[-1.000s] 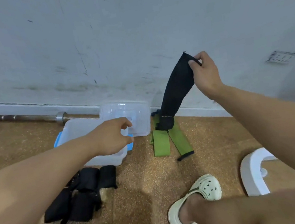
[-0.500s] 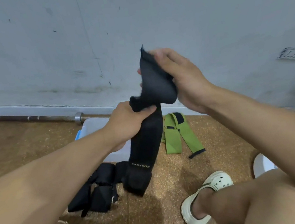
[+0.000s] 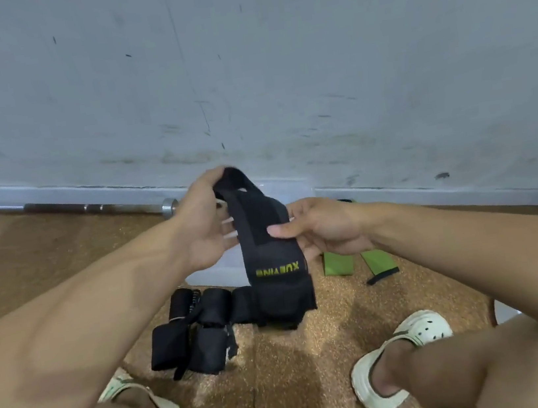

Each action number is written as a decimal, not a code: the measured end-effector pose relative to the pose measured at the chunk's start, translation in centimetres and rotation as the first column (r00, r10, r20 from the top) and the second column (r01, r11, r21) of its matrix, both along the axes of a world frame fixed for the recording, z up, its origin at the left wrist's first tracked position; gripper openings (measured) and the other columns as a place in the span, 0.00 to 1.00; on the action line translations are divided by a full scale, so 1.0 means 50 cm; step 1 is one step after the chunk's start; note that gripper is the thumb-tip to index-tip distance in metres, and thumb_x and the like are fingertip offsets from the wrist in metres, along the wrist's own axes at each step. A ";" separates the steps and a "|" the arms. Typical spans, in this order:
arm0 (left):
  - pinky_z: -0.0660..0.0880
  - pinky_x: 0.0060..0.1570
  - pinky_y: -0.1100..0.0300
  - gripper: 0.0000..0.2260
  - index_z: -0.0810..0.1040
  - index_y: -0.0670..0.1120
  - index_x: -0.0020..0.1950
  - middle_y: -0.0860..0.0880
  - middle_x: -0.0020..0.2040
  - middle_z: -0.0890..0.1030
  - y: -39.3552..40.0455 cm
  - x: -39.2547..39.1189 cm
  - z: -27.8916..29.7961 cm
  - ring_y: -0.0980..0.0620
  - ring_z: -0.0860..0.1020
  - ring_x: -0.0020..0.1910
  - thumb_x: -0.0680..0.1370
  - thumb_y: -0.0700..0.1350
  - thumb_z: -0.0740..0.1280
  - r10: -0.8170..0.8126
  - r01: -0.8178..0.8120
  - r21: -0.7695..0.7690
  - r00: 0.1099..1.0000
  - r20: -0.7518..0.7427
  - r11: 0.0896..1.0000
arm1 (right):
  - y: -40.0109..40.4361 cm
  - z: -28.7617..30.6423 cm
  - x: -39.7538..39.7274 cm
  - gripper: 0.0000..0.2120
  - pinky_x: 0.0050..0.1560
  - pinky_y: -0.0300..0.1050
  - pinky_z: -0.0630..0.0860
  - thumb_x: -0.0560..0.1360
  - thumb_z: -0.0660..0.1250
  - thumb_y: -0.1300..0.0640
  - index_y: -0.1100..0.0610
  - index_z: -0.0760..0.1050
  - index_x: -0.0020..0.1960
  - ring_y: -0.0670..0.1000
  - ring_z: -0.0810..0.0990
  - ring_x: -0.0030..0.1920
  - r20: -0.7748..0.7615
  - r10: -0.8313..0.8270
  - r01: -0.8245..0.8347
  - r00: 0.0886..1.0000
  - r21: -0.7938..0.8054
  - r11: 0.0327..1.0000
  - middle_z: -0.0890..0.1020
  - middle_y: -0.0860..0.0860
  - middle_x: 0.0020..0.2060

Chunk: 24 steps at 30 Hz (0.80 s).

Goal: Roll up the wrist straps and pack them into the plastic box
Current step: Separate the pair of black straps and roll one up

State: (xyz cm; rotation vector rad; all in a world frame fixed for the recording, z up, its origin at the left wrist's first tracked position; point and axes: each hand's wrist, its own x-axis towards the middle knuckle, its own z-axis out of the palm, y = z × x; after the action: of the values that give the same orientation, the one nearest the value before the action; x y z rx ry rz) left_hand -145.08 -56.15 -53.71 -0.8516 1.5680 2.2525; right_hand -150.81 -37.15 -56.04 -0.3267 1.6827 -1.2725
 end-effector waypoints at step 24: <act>0.74 0.27 0.65 0.18 0.78 0.44 0.54 0.48 0.48 0.87 0.040 0.006 -0.025 0.53 0.82 0.43 0.75 0.57 0.74 -0.063 0.014 -0.404 0.992 -0.109 0.915 | 0.028 0.027 -0.020 0.12 0.40 0.46 0.83 0.81 0.69 0.54 0.52 0.79 0.64 0.52 0.87 0.47 -0.227 -0.183 0.168 0.956 -0.084 0.982 0.86 0.58 0.54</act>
State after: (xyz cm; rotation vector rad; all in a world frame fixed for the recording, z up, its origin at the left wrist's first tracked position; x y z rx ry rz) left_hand -144.78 -54.17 -54.97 -0.7810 2.1327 2.0137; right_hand -151.80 -35.76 -54.71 -0.3844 1.9076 -1.4681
